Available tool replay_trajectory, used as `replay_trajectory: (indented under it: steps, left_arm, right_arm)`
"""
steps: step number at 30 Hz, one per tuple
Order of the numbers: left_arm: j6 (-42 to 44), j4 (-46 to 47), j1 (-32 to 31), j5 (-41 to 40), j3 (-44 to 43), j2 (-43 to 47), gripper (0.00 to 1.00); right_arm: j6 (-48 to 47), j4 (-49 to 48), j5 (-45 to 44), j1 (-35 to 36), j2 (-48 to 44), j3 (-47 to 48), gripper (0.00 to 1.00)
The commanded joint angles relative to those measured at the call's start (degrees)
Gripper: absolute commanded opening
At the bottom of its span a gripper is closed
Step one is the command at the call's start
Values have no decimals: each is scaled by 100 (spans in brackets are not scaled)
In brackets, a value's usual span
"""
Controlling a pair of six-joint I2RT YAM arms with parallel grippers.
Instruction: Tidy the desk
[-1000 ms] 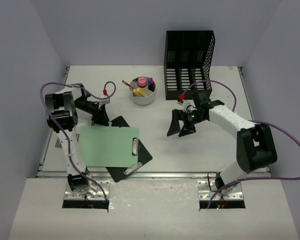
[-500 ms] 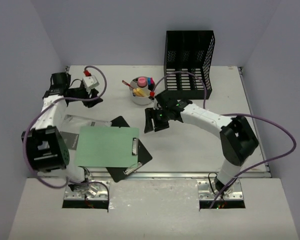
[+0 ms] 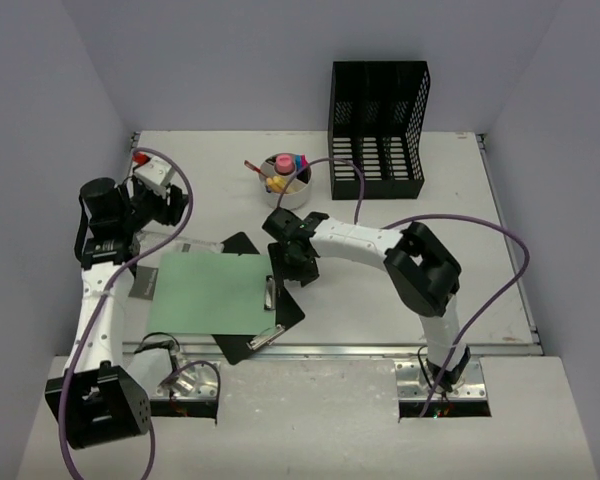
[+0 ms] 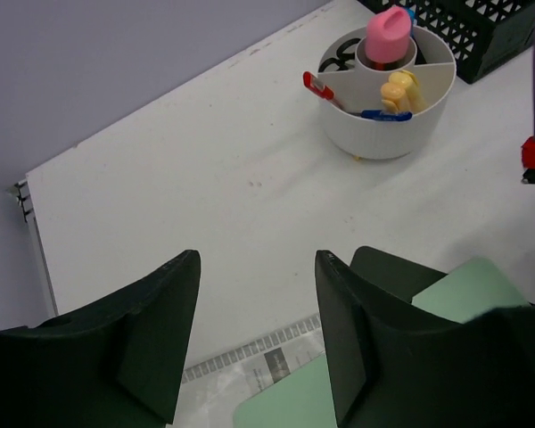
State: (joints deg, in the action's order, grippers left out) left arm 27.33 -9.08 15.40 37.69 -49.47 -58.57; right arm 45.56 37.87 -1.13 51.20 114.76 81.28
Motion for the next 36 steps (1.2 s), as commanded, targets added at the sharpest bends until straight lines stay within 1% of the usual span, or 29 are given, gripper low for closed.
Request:
replay_trajectory:
  steps: [1,8,12,17,24,29,33,35,36]
  left_arm:
    - [-518,469,42,-131,349,459,52]
    - [-431,565,42,-43,904,1022,53]
    - [-509,636,42,1,1062,1014,53]
    - [-624,759,42,19,1124,935,53]
    - [-615,768,42,19,1265,979,54]
    - [-615,811,34,10,1291,979,54]
    - [-641,811,42,19,1309,926,54]
    - [-642,968,42,19,1326,900,54]
    - [-650,1022,42,10,1326,891,54]
  right_arm:
    - [313,142,-230,127,213,493,60]
    - [340,116,-195,250,486,688,60]
    - [278,37,-134,320,451,688,60]
    - [304,28,-63,426,591,811,64]
    - [427,98,51,479,934,1223,64]
    - [471,177,-89,505,1144,1268,63]
    - [471,195,-230,496,1259,1224,61]
    - [427,195,-309,496,1303,1207,57]
    - [410,195,-344,496,1321,1206,53]
